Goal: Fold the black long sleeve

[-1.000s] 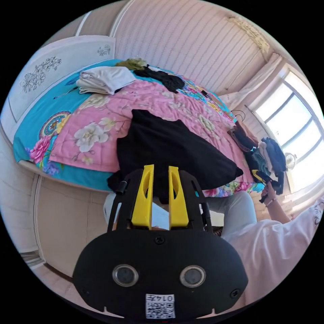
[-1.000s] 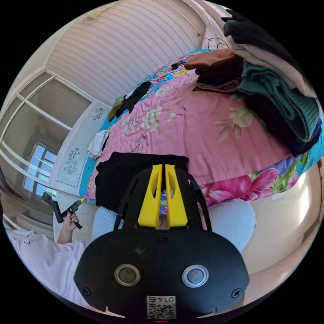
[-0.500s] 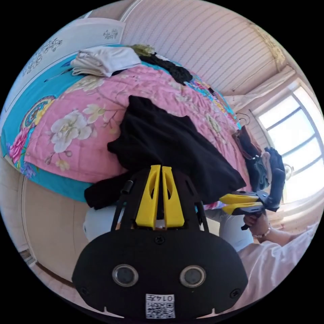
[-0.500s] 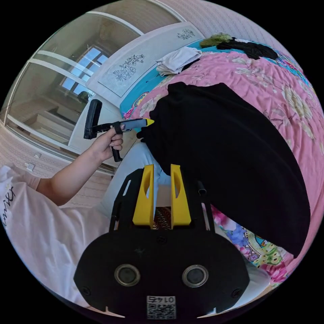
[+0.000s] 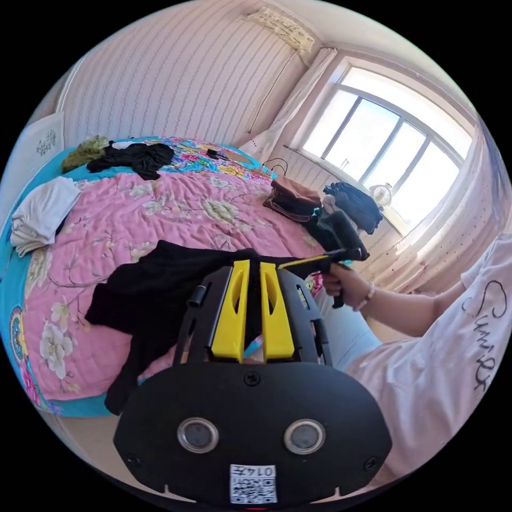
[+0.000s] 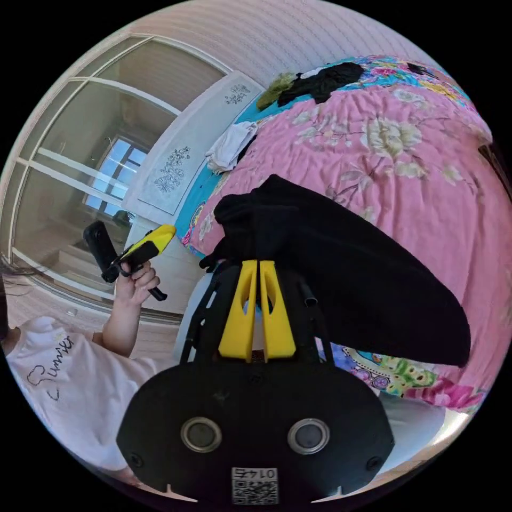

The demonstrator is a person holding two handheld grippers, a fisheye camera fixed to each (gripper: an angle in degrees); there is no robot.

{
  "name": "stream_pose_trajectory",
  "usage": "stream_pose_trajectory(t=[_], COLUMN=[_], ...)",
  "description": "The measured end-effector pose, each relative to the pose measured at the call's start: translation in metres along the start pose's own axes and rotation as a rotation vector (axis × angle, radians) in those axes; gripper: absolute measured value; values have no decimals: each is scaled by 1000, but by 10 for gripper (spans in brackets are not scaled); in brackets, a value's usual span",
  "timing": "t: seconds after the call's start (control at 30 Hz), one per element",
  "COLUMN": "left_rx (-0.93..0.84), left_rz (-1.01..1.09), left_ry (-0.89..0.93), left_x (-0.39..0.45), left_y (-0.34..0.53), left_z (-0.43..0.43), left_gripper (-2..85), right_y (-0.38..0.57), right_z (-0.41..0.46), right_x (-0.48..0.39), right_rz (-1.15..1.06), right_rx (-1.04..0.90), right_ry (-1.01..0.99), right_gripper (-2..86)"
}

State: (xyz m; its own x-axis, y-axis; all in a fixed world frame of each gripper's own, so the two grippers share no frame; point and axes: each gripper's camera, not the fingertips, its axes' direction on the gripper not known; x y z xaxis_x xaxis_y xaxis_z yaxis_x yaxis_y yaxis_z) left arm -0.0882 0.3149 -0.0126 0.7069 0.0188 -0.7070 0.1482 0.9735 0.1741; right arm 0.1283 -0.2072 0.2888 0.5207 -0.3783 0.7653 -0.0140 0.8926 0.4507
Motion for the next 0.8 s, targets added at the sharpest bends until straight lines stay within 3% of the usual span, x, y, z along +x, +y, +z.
stream_pose_trajectory(t=[0.17, 0.27, 0.57, 0.7, 0.8], left_rx=[-49, -81, -214, -426, -445], left_rz=[-86, -116, 174, 186, 129], left_ry=[-125, -184, -313, -291, -274], left_x=[-24, -26, 21, 21, 17], left_y=[24, 32, -21, -32, -30], left_z=[-6, 0, 79, 153, 169], left_gripper=[61, 74, 108, 96, 42], right_y=[10, 26, 55, 44, 31], right_z=[-115, -143, -53, -42, -50], right_x=[62, 93, 65, 45, 45], right_rz=[172, 323, 335, 340, 366], right_rx=[231, 253, 44, 66, 127], right_ry=[194, 268, 13, 136, 166], right_gripper=[17, 40, 108, 118, 111])
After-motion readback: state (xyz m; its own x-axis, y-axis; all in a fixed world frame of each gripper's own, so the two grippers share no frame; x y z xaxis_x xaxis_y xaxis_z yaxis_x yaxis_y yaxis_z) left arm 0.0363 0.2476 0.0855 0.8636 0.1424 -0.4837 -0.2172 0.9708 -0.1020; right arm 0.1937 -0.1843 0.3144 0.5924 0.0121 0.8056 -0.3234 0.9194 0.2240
